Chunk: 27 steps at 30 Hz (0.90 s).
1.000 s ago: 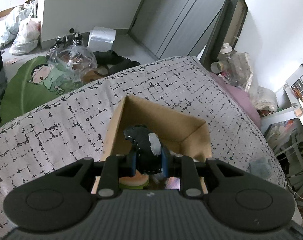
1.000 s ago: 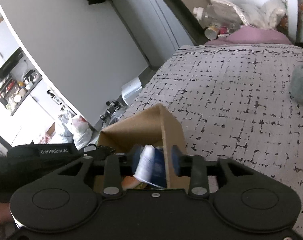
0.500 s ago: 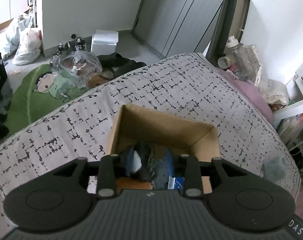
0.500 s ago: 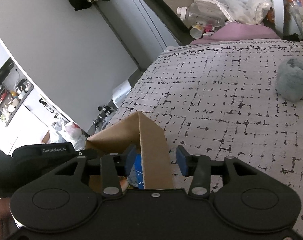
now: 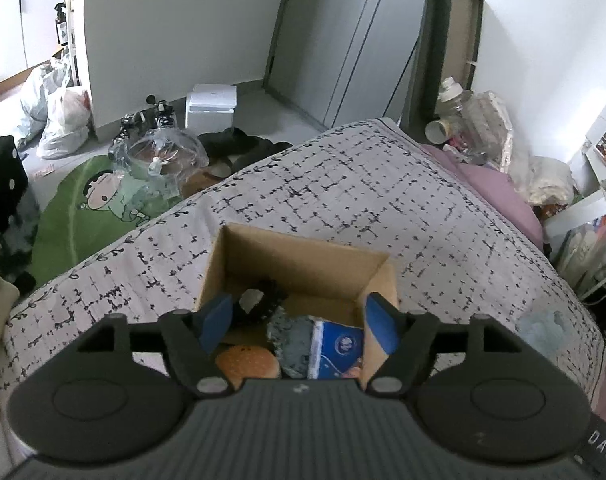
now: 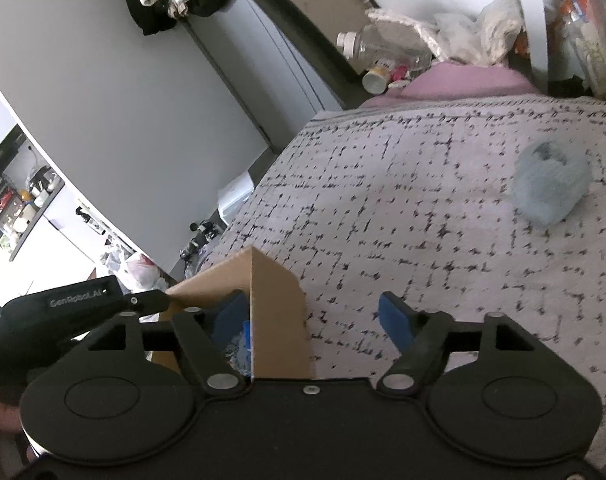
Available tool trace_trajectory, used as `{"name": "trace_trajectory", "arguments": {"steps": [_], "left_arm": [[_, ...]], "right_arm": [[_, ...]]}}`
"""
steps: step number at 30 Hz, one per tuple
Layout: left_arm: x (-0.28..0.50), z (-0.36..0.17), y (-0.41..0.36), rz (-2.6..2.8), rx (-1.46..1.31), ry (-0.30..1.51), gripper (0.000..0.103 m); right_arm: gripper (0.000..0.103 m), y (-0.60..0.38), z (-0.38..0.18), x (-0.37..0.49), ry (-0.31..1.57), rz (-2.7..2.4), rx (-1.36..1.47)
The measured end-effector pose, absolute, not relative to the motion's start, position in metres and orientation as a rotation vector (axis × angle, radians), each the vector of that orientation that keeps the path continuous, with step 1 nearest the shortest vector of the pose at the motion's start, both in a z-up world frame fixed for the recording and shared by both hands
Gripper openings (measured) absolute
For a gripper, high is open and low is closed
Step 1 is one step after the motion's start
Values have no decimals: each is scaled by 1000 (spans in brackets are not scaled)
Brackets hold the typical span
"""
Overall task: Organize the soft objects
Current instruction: 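Move both open tools from the box to the light blue fluffy ball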
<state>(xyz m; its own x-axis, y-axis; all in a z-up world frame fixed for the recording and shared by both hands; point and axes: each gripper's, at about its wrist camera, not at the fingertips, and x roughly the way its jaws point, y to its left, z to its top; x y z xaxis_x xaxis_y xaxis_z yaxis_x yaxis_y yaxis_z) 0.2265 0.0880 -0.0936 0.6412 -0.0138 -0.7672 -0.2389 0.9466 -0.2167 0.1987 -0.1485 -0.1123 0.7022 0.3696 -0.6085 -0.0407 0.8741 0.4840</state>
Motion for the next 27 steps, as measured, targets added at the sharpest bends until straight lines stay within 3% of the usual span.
{"name": "trace_trajectory", "arguments": {"steps": [5, 9, 13, 27], "left_arm": [[219, -79, 69, 119, -279, 850, 78], [214, -68, 53, 119, -256, 846, 88], [210, -58, 39, 110, -241, 836, 90], [211, -45, -22, 72, -182, 804, 91]], "right_arm": [[89, -169, -102, 195, 737, 225, 463], [92, -185, -97, 191, 715, 217, 480], [100, -202, -93, 188, 694, 223, 495], [103, -269, -99, 190, 649, 134, 575]]}}
